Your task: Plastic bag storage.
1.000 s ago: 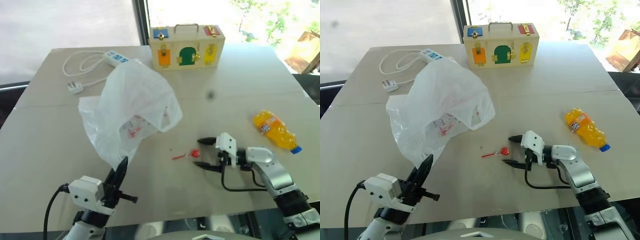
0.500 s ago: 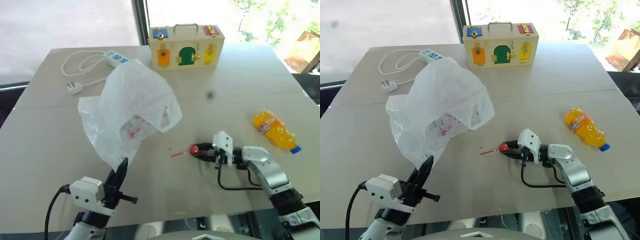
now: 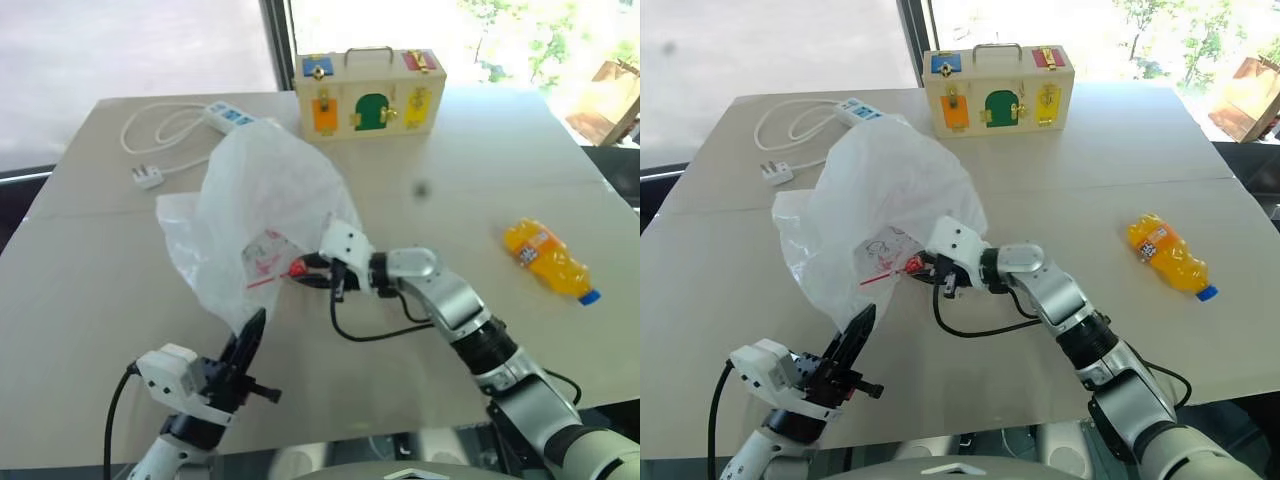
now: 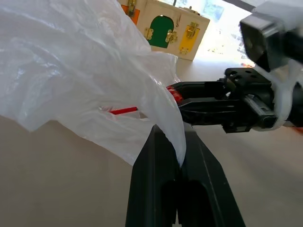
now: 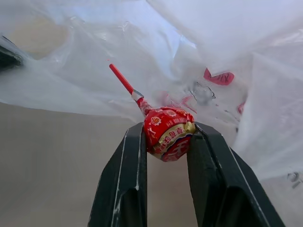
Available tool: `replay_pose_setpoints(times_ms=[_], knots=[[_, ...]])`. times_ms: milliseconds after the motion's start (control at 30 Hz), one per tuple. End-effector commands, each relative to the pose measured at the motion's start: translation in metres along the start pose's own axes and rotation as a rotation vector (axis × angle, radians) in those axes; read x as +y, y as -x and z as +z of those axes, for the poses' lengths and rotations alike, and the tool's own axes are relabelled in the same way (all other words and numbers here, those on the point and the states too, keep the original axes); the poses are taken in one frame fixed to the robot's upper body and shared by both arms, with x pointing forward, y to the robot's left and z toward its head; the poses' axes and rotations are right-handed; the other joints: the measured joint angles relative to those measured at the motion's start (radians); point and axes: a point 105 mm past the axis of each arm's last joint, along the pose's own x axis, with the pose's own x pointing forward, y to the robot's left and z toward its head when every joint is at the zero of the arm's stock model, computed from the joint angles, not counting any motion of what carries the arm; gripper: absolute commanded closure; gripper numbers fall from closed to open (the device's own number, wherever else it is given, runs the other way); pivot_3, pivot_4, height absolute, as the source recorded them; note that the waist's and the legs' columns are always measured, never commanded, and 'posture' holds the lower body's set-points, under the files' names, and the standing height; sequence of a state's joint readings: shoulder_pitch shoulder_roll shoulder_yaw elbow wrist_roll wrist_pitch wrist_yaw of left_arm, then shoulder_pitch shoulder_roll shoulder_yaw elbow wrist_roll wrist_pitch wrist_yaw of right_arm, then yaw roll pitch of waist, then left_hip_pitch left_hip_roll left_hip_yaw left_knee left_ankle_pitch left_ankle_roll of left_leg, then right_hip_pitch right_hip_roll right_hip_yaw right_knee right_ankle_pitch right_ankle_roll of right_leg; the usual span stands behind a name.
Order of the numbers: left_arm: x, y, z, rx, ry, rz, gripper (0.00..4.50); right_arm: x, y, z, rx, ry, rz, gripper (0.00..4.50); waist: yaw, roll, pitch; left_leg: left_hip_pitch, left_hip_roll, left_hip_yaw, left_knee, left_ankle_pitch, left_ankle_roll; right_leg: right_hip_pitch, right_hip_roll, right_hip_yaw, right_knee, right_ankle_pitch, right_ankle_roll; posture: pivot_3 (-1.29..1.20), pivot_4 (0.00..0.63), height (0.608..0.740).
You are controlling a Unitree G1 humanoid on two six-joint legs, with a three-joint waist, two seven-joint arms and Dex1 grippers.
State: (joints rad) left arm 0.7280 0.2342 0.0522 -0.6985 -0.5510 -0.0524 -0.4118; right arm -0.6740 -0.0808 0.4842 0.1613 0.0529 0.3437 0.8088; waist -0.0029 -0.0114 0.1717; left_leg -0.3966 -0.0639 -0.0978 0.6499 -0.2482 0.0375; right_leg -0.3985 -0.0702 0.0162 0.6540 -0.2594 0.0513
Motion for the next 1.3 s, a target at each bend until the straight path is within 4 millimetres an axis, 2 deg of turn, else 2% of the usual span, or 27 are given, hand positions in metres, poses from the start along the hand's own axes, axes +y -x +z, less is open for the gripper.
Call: replay_pose_setpoints(times_ms=[33, 100, 233, 300, 433, 500, 600, 700, 767, 933, 1000, 1100, 1200, 1300], knots=[[-0.011, -0.003, 0.014, -0.034, 0.012, -0.044, 4.50, -0.011, -0.031, 0.039, -0.052, 0.078, -0.075, 3.84, -0.017, 0.000, 0.000, 0.000, 0.000, 0.002, 0.000, 0.001, -0.002, -0.004, 0.000, 0.002, 0.005, 0.000, 0.000, 0.00, 0.150, 0.739], [-0.014, -0.004, 0.014, -0.031, 0.026, -0.053, 4.50, -0.017, -0.040, 0.045, -0.053, 0.086, -0.108, 3.84, -0.019, 0.000, 0.000, 0.000, 0.001, 0.003, -0.001, 0.002, -0.004, -0.007, 0.002, 0.004, 0.009, 0.000, -0.001, 0.00, 0.150, 0.739], [-0.016, -0.015, 0.020, -0.062, 0.075, -0.070, 4.50, -0.026, -0.062, 0.073, -0.126, 0.037, -0.201, 3.84, -0.011, 0.001, 0.000, 0.000, 0.003, 0.002, -0.001, 0.003, -0.005, -0.007, 0.007, 0.003, 0.009, 0.002, -0.003, 0.00, 0.150, 0.739], [-0.011, -0.020, 0.024, -0.087, 0.104, -0.056, 4.50, -0.027, -0.066, 0.075, -0.133, 0.035, -0.212, 3.84, -0.011, 0.000, 0.000, -0.001, 0.003, 0.002, 0.000, 0.004, -0.007, -0.007, 0.008, 0.002, 0.009, 0.002, -0.004, 0.00, 0.150, 0.739], [-0.010, -0.034, 0.039, -0.140, 0.139, -0.100, 4.50, 0.004, -0.071, 0.079, -0.162, -0.003, -0.011, 3.84, -0.018, 0.000, 0.000, -0.001, 0.004, 0.003, 0.000, 0.005, -0.007, -0.009, 0.008, 0.004, 0.010, 0.003, -0.005, 0.00, 0.150, 0.739], [-0.012, -0.038, 0.042, -0.158, 0.189, -0.121, 4.50, 0.009, -0.070, 0.078, -0.160, 0.002, 0.020, 2.79, -0.026, 0.000, 0.000, -0.001, 0.007, 0.003, 0.000, 0.005, -0.008, -0.009, 0.010, 0.004, 0.010, 0.005, -0.007, 0.00, 0.150, 0.739], [-0.017, -0.037, 0.040, -0.156, 0.276, -0.151, 4.50, 0.011, -0.068, 0.078, -0.168, -0.010, 0.036, 1.49, -0.034, 0.000, 0.000, -0.001, 0.008, 0.004, -0.002, 0.005, -0.008, -0.010, 0.011, 0.005, 0.010, 0.005, -0.008, 0.00, 0.150, 0.739], [-0.012, -0.028, 0.033, -0.135, 0.336, -0.124, 4.50, 0.001, -0.062, 0.077, -0.175, -0.028, -0.001, 0.03, -0.037, 0.000, 0.000, -0.001, 0.008, 0.005, -0.002, 0.005, -0.008, -0.011, 0.011, 0.006, 0.010, 0.005, -0.008, 0.00, 0.150, 0.739], [-0.003, -0.023, 0.031, -0.135, 0.364, -0.090, 4.50, -0.011, -0.056, 0.073, -0.163, 0.001, -0.063, 0.03, -0.037, 0.000, 0.000, -0.001, 0.009, 0.005, -0.002, 0.005, -0.008, -0.011, 0.011, 0.007, 0.010, 0.005, -0.008, 0.00, 0.150, 0.739], [0.043, -0.005, 0.036, -0.204, 0.351, 0.102, 4.50, -0.032, -0.026, 0.074, -0.166, 0.123, -0.135, 0.03, -0.034, 0.000, 0.000, -0.001, 0.010, 0.005, -0.002, 0.006, -0.009, -0.011, 0.013, 0.006, 0.010, 0.005, -0.008, 0.00, 0.150, 0.739], [0.052, 0.000, 0.038, -0.218, 0.364, 0.134, 4.50, -0.038, -0.017, 0.073, -0.164, 0.129, -0.157, 0.03, -0.033, 0.000, 0.000, -0.001, 0.010, 0.005, -0.001, 0.006, -0.009, -0.011, 0.014, 0.006, 0.010, 0.005, -0.008, 0.00, 0.150, 0.739], [0.064, 0.011, 0.032, -0.203, 0.387, 0.193, 4.50, -0.049, 0.005, 0.058, -0.082, 0.184, -0.197, 0.03, -0.033, 0.000, 0.000, -0.001, 0.010, 0.006, 0.000, 0.006, -0.009, -0.010, 0.014, 0.007, 0.009, 0.005, -0.008, 0.00, 0.150, 0.739], [0.070, 0.018, 0.026, -0.180, 0.399, 0.222, 4.50, -0.047, 0.016, 0.042, -0.004, 0.155, -0.206, 0.03, -0.033, 0.000, 0.000, -0.001, 0.010, 0.007, -0.001, 0.006, -0.009, -0.010, 0.013, 0.008, 0.009, 0.005, -0.009, 0.00, 0.150, 0.739], [0.070, 0.016, 0.024, -0.165, 0.403, 0.209, 4.50, -0.036, 0.015, 0.028, 0.046, 0.112, -0.182, 0.03, -0.036, 0.000, 0.000, -0.001, 0.011, 0.007, -0.001, 0.006, -0.009, -0.011, 0.014, 0.008, 0.009, 0.005, -0.009, 0.00, 0.150, 0.739]])
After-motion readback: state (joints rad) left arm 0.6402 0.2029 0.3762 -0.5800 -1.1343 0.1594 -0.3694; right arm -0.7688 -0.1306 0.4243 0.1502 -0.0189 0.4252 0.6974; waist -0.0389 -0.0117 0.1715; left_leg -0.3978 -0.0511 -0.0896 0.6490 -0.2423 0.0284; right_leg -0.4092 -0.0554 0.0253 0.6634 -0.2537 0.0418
